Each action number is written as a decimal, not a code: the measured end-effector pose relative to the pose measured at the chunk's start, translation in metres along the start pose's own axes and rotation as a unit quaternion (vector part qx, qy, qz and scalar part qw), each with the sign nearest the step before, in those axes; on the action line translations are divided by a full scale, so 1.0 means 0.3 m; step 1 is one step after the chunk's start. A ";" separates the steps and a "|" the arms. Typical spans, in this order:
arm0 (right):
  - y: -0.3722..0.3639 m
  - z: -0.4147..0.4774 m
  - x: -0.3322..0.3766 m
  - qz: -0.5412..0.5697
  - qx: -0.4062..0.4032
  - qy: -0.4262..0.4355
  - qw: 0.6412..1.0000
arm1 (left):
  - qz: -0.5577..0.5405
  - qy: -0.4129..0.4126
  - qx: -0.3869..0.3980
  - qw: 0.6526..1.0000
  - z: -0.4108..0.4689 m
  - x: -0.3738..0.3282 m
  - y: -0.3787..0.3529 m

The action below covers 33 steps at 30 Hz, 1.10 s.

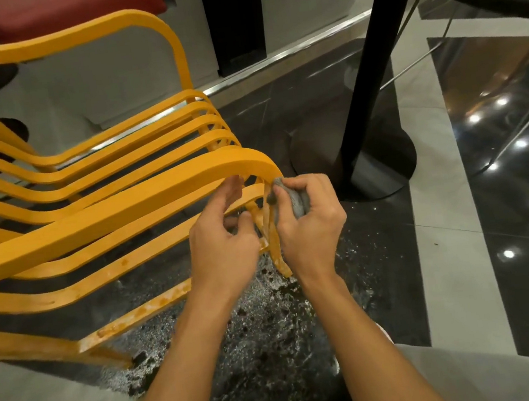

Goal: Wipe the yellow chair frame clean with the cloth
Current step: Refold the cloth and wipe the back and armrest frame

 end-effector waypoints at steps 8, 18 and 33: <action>-0.013 -0.002 -0.016 0.018 -0.034 -0.028 0.999 | -0.039 -0.026 0.038 0.998 0.024 0.014 -0.049; -0.018 -0.028 -0.026 0.004 -0.019 -0.032 0.999 | -0.058 -0.026 0.047 0.997 0.022 0.018 -0.049; -0.036 0.006 0.043 -0.001 -0.029 0.018 0.999 | -0.102 -0.021 0.035 0.994 0.022 0.004 -0.030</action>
Point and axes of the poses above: each hand's wrist, its own z-axis towards the middle knuckle, its own y-axis out of the back of the hand, x = y × z, the point moved 1 cm from there along z, towards the middle knuckle, and after that the axes turned 12 degrees about z, right-handed, at the moved point
